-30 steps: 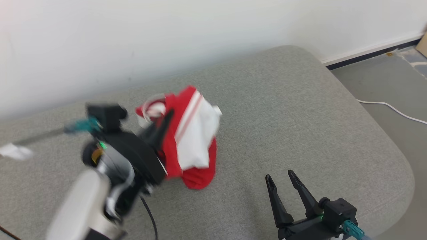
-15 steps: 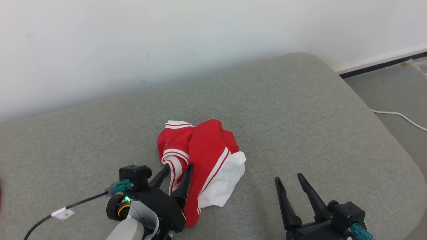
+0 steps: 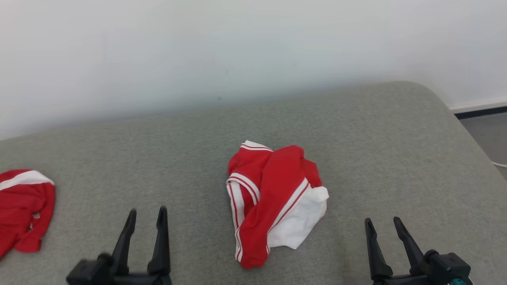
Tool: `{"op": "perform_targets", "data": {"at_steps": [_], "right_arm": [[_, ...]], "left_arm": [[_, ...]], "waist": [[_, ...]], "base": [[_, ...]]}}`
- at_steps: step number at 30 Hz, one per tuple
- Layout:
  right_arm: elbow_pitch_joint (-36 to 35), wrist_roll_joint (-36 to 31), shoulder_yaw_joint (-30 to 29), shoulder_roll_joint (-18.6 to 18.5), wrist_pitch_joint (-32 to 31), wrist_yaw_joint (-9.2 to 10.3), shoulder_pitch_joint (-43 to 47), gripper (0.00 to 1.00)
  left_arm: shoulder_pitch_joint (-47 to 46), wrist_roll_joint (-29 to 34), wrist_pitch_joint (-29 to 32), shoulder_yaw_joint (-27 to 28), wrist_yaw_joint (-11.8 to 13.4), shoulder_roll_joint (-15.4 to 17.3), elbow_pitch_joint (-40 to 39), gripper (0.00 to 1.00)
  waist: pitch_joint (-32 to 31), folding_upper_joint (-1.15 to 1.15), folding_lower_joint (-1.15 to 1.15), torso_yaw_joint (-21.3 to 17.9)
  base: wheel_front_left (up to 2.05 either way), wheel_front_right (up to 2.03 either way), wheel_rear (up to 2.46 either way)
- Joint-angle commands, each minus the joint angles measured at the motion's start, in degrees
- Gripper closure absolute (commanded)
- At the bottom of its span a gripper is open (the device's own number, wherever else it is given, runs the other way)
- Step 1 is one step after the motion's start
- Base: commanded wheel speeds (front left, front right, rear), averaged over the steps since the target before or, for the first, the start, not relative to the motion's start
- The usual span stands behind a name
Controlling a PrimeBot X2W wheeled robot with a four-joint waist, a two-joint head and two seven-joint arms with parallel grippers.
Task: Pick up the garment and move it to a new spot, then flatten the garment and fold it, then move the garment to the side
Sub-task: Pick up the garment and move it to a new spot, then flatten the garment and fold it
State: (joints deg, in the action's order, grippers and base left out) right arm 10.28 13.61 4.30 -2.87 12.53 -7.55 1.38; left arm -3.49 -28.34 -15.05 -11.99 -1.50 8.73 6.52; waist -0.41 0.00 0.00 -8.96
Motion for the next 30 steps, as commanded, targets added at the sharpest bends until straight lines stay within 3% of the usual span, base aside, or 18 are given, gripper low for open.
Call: {"op": "perform_targets", "data": {"at_steps": [1, 11, 30], "right_arm": [[-0.36, -0.48, -0.49, -0.03, -0.30, 0.12, 0.59, 0.00], [0.79, -1.88, -1.68, -0.04, -1.17, 0.12, 3.59, 0.00], [2.24, -0.91, -1.47, -0.03, -0.73, 0.12, 4.21, 0.00]], "left_arm": [[2.62, 1.18, -0.14, 1.11, -0.74, -0.69, -0.78, 0.00], [12.97, 10.23, -0.18, 12.33, -4.28, -4.73, -4.28, 0.00], [14.43, 12.61, -0.19, 15.07, -5.96, -5.86, -3.79, 0.00]], "waist": [[-0.72, 0.00, 0.00, 2.76], [-2.10, 0.00, 0.00, 6.69], [-2.45, 0.00, 0.00, 6.75]], "base": [[0.00, 0.00, 0.00], [0.00, 0.00, 0.00], [0.00, 0.00, 0.00]]}}
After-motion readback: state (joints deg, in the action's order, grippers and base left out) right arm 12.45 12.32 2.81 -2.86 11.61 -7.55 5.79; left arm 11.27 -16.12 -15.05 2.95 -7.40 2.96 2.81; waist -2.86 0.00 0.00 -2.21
